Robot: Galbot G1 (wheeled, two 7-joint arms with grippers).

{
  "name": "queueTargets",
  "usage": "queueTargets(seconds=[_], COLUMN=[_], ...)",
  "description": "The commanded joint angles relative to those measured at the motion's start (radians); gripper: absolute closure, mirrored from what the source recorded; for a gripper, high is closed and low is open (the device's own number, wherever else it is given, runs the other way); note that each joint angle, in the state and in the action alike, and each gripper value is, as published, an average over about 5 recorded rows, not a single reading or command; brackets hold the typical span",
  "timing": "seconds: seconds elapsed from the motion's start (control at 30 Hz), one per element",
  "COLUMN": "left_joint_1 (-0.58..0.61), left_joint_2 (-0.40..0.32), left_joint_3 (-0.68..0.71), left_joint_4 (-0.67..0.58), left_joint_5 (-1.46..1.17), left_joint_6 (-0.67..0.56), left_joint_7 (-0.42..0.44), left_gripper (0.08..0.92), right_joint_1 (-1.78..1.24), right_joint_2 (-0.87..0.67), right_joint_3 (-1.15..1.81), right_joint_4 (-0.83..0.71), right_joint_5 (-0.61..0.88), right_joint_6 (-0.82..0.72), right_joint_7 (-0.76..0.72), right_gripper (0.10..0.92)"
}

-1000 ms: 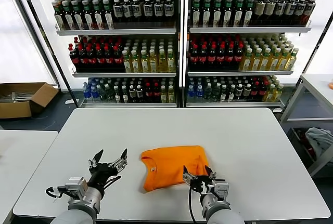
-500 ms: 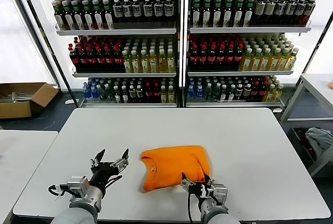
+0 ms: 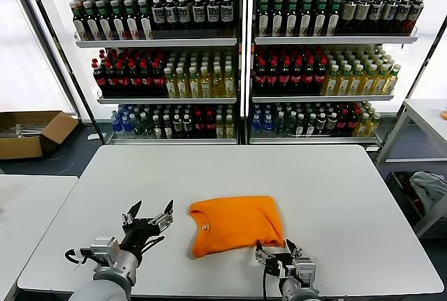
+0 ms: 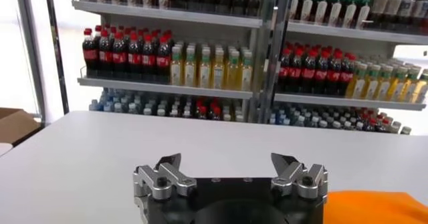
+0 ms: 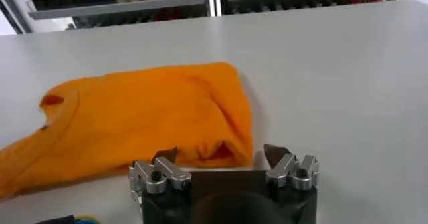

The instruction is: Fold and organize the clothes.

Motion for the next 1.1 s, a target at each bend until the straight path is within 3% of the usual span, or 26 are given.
queueTargets(seconds=[0.03,0.2,0.53,1.1], left_joint_1=[0.001,0.003,0.014,0.027], left_joint_2=[-0.004,-0.013,-0.020,-0.018], left_joint_3=[0.003,0.007,0.012,0.008], left_joint_4=[-0.005,-0.013,-0.017,-0.029], left_joint_5=[0.002,0.003,0.011,0.012], left_joint_6=[0.002,0.004,0.005,0.009], left_joint_7=[-0.001,-0.001,0.000,-0.001], left_gripper=[0.177,0.177,0.177,0.177], right_joint_1=[-0.060,-0.021,0.073,0.035], right_joint_2=[-0.042,-0.010,0.130,0.097], right_joint_3=[0.001,0.018,-0.037,-0.001], right_joint_4=[0.131,0.145,0.016,-0.046], right_joint_5=[-0.037,-0.037,0.053,0.161], right_joint_6=[0.002,0.003,0.003,0.002], right_joint_7=[-0.046,-0.050,-0.042,0.018], right_gripper=[0.203,0.203,0.203,0.203])
